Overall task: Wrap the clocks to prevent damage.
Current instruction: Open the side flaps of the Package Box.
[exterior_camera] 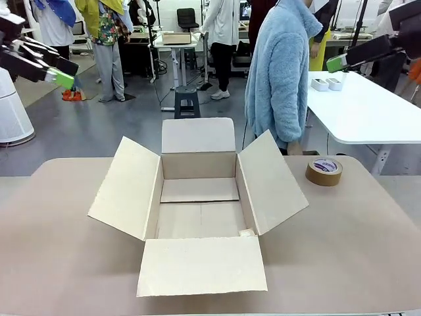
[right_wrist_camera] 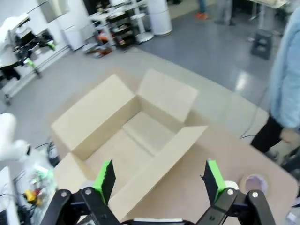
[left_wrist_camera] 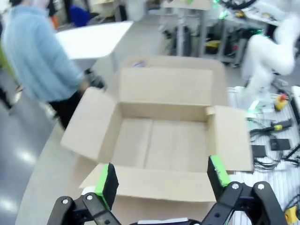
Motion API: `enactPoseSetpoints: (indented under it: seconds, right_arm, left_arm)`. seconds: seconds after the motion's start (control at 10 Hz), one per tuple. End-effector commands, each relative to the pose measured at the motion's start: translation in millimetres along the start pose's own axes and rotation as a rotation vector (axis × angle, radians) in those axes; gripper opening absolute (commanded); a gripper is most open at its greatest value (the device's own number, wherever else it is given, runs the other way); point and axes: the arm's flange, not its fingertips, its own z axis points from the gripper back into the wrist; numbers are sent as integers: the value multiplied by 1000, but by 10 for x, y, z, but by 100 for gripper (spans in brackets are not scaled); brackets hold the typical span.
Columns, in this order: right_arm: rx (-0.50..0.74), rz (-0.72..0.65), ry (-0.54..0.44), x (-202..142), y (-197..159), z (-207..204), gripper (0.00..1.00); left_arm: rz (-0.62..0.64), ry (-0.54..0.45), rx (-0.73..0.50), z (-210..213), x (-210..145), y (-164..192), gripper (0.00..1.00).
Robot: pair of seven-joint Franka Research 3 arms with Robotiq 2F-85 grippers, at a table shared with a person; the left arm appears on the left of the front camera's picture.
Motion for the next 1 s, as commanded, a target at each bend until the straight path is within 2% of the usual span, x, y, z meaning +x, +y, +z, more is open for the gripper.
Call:
enactPoseSetpoints:
  seconds: [0.0,0.4,0.5,0.9]
  right_arm:
    - [57,-20,117,-80,3,149,100]
    - [-25,-41,132,-138,14,173,100]
    - [16,-43,138,-177,-4,206,100]
    - [16,-43,138,-177,-4,206,100]
  left_arm:
    - [49,23,-102,126,-74,41,100]
    - [55,132,-40,184,-109,-100,100]
    - [72,55,-88,229,-174,-59,100]
    - [72,55,-88,229,-174,-59,100]
